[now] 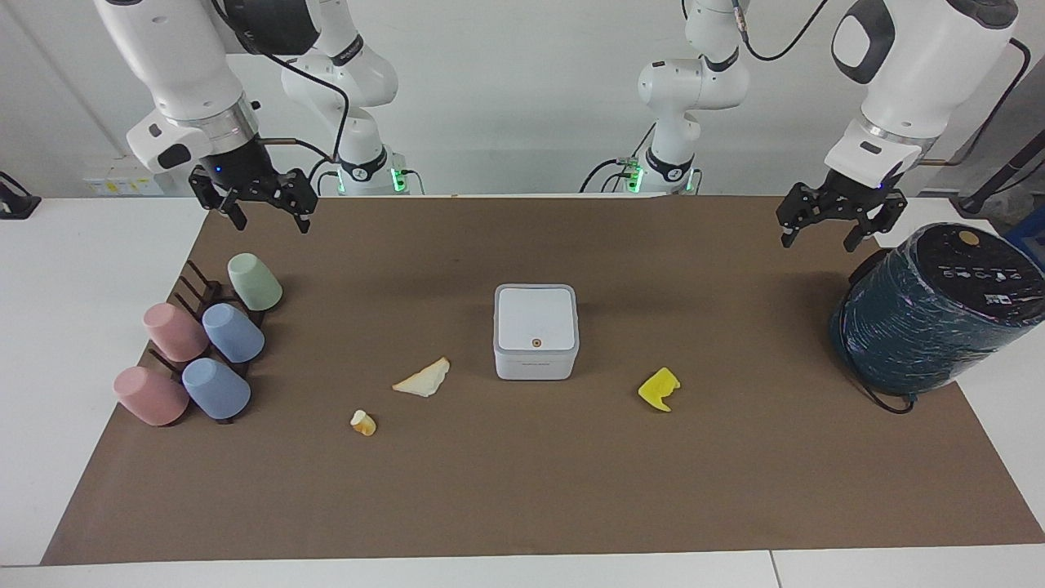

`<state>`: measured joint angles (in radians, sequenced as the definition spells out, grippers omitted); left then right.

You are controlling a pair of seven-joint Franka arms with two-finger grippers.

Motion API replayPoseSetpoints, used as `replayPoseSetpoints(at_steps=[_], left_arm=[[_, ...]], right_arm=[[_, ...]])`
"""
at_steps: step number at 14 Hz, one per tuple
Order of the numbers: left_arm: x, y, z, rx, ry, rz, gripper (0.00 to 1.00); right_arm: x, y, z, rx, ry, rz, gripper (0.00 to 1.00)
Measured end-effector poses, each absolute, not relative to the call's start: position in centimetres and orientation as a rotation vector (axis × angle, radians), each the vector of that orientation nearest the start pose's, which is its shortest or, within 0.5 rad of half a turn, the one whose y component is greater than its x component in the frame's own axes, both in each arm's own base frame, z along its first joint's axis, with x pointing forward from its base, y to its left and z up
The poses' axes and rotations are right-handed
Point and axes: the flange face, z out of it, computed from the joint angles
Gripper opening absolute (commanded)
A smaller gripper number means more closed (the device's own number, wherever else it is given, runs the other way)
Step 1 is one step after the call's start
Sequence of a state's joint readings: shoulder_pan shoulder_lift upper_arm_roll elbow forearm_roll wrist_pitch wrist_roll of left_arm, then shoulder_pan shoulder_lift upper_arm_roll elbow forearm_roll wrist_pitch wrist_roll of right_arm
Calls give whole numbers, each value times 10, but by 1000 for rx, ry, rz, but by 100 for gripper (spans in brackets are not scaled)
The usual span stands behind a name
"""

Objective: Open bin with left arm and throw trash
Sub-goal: 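Grasp the white lid of the bin with the left gripper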

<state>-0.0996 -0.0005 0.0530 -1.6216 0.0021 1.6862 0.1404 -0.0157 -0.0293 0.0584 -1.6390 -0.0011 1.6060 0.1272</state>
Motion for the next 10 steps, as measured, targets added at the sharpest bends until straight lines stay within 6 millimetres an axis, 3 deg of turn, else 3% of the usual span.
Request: replayPoseSetpoints(at_steps=[7, 8, 9, 10], left_arm=[[563, -33, 608, -3121, 313, -83, 100], [562, -39, 607, -3121, 329, -74, 67], [560, -50, 605, -3123, 335, -66, 47], [556, -68, 602, -3130, 307, -53, 39]], right_arm=[[547, 24, 611, -3142, 133, 5, 100], [547, 24, 611, -3142, 133, 5, 100], [547, 24, 611, -3142, 133, 5, 100], [547, 24, 611, -3142, 133, 5, 100]])
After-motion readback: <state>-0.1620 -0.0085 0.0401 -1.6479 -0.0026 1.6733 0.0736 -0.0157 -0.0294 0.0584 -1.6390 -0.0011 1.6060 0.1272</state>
